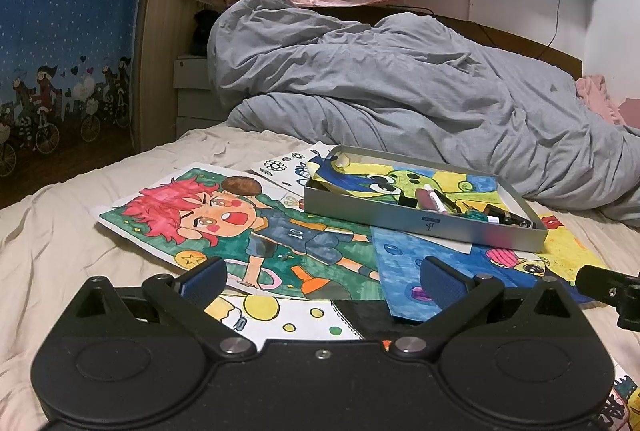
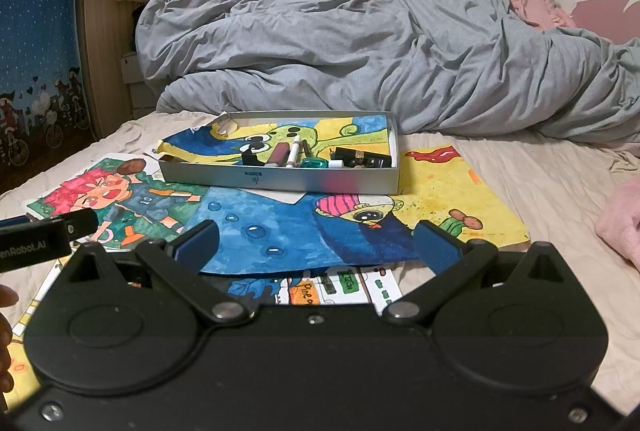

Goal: Organize rigid objects

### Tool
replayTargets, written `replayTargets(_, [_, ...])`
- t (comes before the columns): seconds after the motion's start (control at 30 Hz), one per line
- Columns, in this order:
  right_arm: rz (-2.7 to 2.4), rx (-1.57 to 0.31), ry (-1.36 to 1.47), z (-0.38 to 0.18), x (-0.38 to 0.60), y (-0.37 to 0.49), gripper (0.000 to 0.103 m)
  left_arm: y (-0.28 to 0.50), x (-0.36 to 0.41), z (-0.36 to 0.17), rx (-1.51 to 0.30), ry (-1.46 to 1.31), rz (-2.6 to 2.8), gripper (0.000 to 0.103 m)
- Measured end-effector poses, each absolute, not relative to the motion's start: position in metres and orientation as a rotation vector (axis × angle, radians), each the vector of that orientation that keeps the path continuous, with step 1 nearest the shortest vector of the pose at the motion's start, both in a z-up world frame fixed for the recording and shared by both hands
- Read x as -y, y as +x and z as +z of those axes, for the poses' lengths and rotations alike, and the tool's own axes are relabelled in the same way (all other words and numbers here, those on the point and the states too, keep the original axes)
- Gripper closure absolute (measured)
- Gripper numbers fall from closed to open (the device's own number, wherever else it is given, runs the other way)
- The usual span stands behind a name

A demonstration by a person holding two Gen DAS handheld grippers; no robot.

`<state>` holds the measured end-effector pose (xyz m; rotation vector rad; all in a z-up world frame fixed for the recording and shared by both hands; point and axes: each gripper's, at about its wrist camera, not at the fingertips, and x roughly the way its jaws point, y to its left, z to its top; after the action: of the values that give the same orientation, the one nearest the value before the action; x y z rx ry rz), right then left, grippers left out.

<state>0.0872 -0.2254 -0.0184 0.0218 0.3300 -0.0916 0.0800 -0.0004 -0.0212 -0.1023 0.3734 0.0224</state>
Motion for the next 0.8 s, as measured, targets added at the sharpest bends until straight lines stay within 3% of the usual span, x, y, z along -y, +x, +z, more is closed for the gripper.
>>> replayTargets(0.8, [-0.091, -0.341, 0.014, -0.019, 0.228, 0.0882, 0.001, 0.0811, -0.0036, -0.0213, -0.387, -0.122, 0.063, 0.001])
